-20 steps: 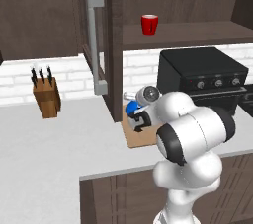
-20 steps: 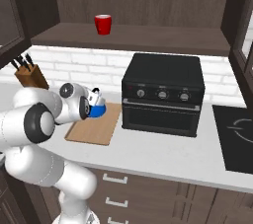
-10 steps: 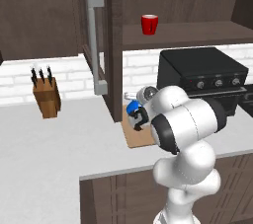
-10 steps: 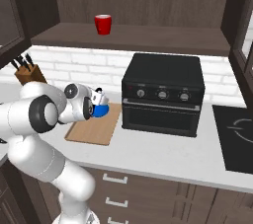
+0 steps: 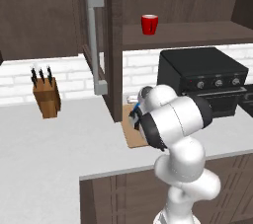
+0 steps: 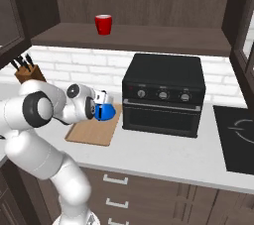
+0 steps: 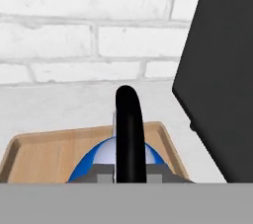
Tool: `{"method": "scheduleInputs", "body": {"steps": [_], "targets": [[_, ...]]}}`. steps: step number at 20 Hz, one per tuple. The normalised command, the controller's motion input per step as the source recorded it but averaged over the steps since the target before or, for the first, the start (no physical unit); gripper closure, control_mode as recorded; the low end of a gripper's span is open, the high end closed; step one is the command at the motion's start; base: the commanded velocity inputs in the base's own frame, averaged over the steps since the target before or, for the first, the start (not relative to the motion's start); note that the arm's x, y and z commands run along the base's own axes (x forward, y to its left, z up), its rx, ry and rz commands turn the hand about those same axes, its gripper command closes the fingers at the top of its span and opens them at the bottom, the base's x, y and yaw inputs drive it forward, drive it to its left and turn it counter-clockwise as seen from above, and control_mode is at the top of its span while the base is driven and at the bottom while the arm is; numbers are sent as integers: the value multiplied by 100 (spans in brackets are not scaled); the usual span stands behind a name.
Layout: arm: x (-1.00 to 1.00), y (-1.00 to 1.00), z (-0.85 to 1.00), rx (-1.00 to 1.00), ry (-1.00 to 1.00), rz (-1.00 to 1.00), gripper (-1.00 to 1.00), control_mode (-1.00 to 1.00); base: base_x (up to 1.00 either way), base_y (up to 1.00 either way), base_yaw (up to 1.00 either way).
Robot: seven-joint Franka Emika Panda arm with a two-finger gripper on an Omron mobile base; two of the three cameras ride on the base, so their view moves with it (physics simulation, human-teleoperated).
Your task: Pick the kettle from the counter and place it on the tray. Then pick the mug from the cabinet and place it on the tray. Then close the cabinet doors.
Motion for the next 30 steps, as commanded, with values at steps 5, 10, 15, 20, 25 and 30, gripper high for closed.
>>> {"method": "scheduleInputs", "body": {"steps": [5, 10, 15, 20, 25, 30], "targets": [[12, 4, -36, -7, 0, 0, 100, -100, 0, 0, 0], [17, 13, -27, 0, 0, 0, 100, -100, 0, 0, 0], [0, 14, -16, 0, 0, 0, -100, -100, 0, 0, 0], [-5, 8, -3, 0, 3, 0, -100, -100, 0, 0, 0], [-1, 0, 0, 2, 4, 0, -100, -100, 0, 0, 0], [-14, 1, 0, 1, 13, 0, -100, -100, 0, 0, 0]]}}
